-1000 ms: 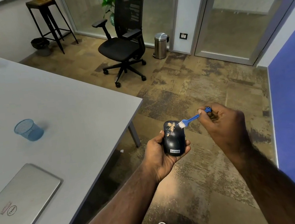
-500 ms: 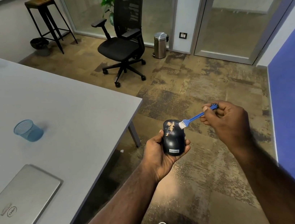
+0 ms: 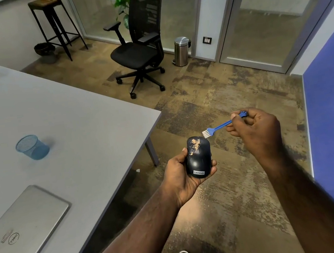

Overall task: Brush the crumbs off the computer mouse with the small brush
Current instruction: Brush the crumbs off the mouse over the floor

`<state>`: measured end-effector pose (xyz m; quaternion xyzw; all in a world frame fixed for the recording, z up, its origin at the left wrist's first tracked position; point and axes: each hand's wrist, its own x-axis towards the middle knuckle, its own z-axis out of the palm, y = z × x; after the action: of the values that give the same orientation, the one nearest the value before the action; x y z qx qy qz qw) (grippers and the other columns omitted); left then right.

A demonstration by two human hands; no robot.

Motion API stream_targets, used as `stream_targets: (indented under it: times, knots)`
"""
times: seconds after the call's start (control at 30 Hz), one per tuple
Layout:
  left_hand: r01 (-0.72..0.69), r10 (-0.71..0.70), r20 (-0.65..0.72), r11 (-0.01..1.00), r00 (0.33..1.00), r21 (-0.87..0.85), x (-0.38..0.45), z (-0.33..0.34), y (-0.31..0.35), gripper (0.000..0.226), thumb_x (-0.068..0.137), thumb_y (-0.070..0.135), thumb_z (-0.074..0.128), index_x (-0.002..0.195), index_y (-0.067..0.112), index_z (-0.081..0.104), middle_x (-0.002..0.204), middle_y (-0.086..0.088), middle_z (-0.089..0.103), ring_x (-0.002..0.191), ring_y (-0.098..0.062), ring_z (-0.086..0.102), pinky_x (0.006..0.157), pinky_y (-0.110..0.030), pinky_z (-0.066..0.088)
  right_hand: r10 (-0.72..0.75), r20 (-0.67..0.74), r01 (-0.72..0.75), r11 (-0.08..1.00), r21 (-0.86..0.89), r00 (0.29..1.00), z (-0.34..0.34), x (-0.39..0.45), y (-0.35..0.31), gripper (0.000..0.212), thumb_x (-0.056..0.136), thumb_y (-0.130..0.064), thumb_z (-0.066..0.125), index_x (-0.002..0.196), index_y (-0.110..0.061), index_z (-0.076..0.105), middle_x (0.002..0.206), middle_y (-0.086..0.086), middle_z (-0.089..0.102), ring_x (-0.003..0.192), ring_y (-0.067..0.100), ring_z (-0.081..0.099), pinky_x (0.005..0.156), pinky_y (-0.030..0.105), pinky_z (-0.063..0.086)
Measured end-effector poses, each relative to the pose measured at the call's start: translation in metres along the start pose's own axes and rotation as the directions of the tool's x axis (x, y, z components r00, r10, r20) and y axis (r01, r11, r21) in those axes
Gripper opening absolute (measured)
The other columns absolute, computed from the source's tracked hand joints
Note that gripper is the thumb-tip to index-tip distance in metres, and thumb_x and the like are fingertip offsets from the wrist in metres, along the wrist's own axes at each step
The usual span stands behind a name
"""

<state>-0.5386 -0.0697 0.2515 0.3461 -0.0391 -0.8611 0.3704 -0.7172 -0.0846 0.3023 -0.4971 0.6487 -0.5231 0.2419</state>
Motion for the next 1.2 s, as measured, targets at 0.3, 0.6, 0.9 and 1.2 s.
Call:
stream_targets:
  times: [0.3, 0.6, 0.9, 1.2]
  knots:
    - [-0.003, 0.003, -0.004, 1.000, 1.000, 0.002, -0.002, 0.000, -0.001, 0.054, 0.100, 0.038, 0.031, 0.127, -0.004, 0.052, 0.109, -0.024, 0.062, 0.090, -0.038, 0.062, 0.076, -0.043, 0.056, -0.029, 0.013, 0.029, 0.997, -0.075, 1.000, 0.000, -0.001, -0.003, 0.010, 0.095, -0.014, 0.063, 0.101, -0.014, 0.071, 0.077, -0.002, 0.073, 0.068, 0.009, 0.074, 0.069, 0.035, 0.064]
    - [-0.011, 0.011, -0.034, 1.000, 0.999, 0.014, 0.000, 0.001, 0.001, 0.053, 0.100, 0.038, 0.031, 0.126, -0.002, 0.052, 0.106, -0.024, 0.062, 0.089, -0.037, 0.061, 0.076, -0.042, 0.056, -0.110, 0.037, 0.113, 0.989, -0.092, 0.993, -0.006, -0.010, -0.015, 0.013, 0.094, -0.014, 0.064, 0.105, -0.017, 0.070, 0.079, -0.005, 0.072, 0.070, 0.007, 0.074, 0.066, 0.035, 0.064]
    - [-0.051, 0.052, -0.043, 0.998, 0.998, 0.042, 0.001, 0.002, 0.003, 0.047, 0.102, 0.035, 0.031, 0.103, 0.002, 0.064, 0.093, -0.021, 0.070, 0.087, -0.033, 0.063, 0.090, -0.047, 0.049, -0.321, 0.249, 0.363, 0.920, -0.146, 0.914, 0.013, -0.046, -0.027, 0.012, 0.088, -0.009, 0.071, 0.099, -0.009, 0.076, 0.080, 0.000, 0.076, 0.071, 0.004, 0.072, 0.058, 0.014, 0.056]
    - [-0.015, 0.016, -0.036, 0.999, 0.999, 0.030, 0.003, 0.001, 0.004, 0.053, 0.101, 0.038, 0.031, 0.128, -0.002, 0.053, 0.111, -0.026, 0.061, 0.091, -0.038, 0.061, 0.075, -0.043, 0.057, -0.285, 0.072, 0.294, 0.918, -0.267, 0.956, 0.012, -0.023, -0.023, 0.013, 0.090, -0.013, 0.069, 0.100, -0.010, 0.077, 0.073, -0.001, 0.073, 0.058, 0.006, 0.065, 0.056, 0.008, 0.050]
